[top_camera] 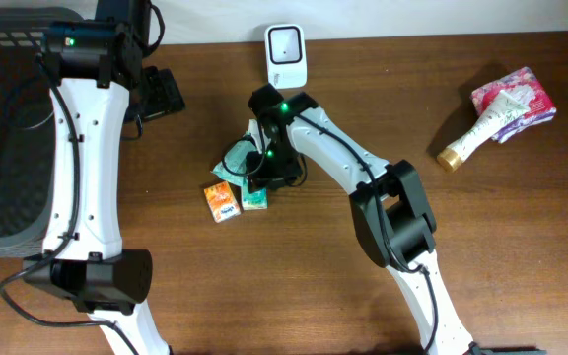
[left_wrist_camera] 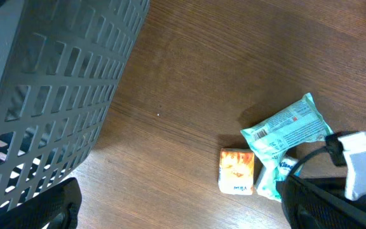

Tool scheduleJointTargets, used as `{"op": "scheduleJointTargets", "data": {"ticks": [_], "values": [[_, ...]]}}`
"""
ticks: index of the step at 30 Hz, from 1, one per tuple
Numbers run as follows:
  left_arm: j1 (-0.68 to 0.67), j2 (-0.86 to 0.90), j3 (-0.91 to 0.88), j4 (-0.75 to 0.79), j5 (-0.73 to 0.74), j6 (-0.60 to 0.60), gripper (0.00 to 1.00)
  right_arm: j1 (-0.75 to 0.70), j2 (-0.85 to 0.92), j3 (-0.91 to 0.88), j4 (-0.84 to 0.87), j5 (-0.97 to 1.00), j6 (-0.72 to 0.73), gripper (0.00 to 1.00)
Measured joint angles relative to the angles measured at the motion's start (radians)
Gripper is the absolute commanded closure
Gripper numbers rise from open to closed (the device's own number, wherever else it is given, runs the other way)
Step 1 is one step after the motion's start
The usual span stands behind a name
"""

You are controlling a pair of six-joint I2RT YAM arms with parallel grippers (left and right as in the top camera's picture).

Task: Scan the item barcode
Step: 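Grasp the small Kleenex tissue pack with the right gripper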

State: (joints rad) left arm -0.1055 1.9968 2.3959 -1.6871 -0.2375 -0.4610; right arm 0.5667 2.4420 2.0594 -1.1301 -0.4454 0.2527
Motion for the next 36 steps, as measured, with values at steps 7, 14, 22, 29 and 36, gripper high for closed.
{"op": "scheduleJointTargets", "data": {"ticks": [7,14,22,29,36], "values": [[0.0,0.0,0.0,0.0,0.0,0.0,0.01,-0.038,-0.013,-0.046,-0.177,0.028,0.038,0.84],[0.0,0.0,0.0,0.0,0.0,0.0,0.01,-0.269,-0.038,0.13,-0.508,0.282,-0.006,0.28],[0.0,0.0,0.0,0.0,0.0,0.0,0.01,-0.021,-0.05,0.228,-0.451,0.489,0.222,0.51],[0.0,0.0,0.0,0.0,0.0,0.0,0.01,0.075,-0.024,0.228,-0.416,0.763,0.474,0.51],[0.0,0.0,0.0,0.0,0.0,0.0,0.01,0.077,0.017,0.077,-0.285,0.739,0.484,0.69]]}}
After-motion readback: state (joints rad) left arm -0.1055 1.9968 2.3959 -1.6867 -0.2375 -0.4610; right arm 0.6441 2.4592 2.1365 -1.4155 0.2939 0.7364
